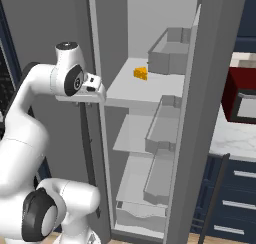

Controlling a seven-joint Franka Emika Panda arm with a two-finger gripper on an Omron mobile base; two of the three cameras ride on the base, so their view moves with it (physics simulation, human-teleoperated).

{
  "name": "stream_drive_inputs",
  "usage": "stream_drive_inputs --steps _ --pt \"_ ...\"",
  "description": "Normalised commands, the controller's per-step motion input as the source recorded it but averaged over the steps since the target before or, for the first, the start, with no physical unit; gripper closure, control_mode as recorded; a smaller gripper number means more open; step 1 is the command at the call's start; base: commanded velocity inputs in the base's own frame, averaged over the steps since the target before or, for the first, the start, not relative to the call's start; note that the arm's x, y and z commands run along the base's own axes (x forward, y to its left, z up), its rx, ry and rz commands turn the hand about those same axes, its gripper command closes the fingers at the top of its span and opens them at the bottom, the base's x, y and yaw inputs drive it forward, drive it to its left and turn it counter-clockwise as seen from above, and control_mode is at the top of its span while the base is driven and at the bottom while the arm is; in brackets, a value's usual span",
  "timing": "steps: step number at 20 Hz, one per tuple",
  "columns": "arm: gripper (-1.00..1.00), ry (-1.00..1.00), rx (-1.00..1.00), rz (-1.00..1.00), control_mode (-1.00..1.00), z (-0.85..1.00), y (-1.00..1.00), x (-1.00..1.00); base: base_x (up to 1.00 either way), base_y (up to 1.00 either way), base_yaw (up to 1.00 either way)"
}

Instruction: Pick the cheese from the fridge and the cheese grater from the cabinet and place them next to the salad bowl.

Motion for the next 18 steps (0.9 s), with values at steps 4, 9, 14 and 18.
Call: stream_drive_inputs --steps 4,9,14,18 --pt "-1.00 0.00 0.00 0.00 -1.00 -0.01 -0.03 -0.08 0.00 0.00 0.00" --pt "-1.00 -0.18 0.02 0.10 -1.00 0.10 -0.34 -0.13 0.00 0.00 0.00" --pt "-1.00 -0.14 0.00 0.14 -1.00 0.22 -0.37 -0.02 0.00 0.00 0.00" --pt "-1.00 -0.09 0.00 0.17 -1.00 0.19 -0.44 0.01 0.00 0.00 0.00"
